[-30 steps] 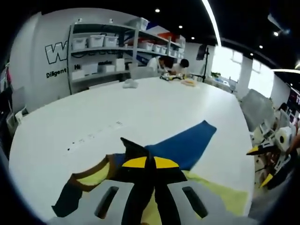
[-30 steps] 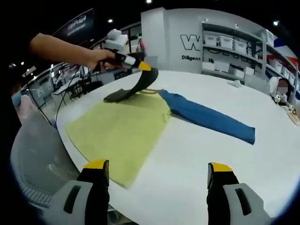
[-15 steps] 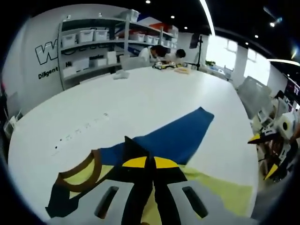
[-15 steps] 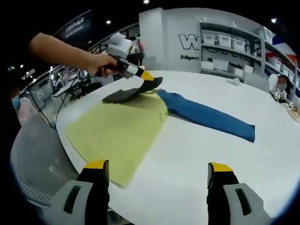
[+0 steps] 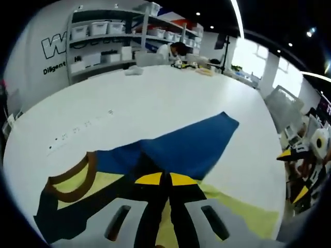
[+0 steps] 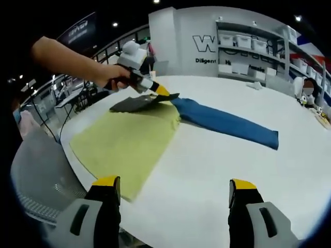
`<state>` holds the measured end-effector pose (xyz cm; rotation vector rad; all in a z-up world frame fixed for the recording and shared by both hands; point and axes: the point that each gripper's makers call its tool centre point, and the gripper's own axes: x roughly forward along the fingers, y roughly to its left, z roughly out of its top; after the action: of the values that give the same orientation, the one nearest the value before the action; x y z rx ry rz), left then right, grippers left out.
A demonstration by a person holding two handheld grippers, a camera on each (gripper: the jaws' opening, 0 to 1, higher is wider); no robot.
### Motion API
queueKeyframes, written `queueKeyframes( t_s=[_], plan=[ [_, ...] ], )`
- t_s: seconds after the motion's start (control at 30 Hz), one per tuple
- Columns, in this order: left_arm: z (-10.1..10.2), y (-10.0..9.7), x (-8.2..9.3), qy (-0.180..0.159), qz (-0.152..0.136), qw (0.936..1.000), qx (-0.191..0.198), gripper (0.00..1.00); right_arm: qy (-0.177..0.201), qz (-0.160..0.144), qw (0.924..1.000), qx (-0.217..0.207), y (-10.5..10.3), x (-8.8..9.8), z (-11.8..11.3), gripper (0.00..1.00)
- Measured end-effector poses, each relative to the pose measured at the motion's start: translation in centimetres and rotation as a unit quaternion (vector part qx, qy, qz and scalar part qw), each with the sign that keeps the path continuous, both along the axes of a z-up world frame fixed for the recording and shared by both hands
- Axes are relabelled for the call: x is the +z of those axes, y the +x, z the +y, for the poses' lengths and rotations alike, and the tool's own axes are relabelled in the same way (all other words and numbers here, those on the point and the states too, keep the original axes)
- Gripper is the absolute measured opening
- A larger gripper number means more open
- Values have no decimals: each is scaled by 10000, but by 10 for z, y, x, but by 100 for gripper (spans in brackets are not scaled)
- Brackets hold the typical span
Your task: Fold the garment on the visible template until the final outline fits inside the template.
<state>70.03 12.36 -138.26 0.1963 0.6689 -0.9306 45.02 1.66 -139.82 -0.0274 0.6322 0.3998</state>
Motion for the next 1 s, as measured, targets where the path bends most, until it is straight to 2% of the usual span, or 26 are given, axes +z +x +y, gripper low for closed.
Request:
queueKeyframes(
  t_s=[0.37,0.6,0.67,0.73,0.8,1.0],
  plan=[
    [-14,-2,-9,-3,77,10000,-56,1,-17,25,10000,-13,3,0,-5,84],
    [-16,-7,-18,79,186,9997,-139,2,-20,56,10000,-46,3,-2,-8,84],
    [-18,-12,-20,43,311,9993,-224,7,-9,70,10000,-47,3,-2,-8,84],
    [-19,-12,-16,90,83,9992,-368,20,-11,64,10000,-45,3,-3,-8,84],
    [-17,-13,-15,120,-6,9988,-481,29,-7,64,10000,-31,4,-3,-7,84],
    [-1,-11,-15,361,-199,9969,-669,37,-7,12,10000,-10,10,1,-6,84]
  ],
)
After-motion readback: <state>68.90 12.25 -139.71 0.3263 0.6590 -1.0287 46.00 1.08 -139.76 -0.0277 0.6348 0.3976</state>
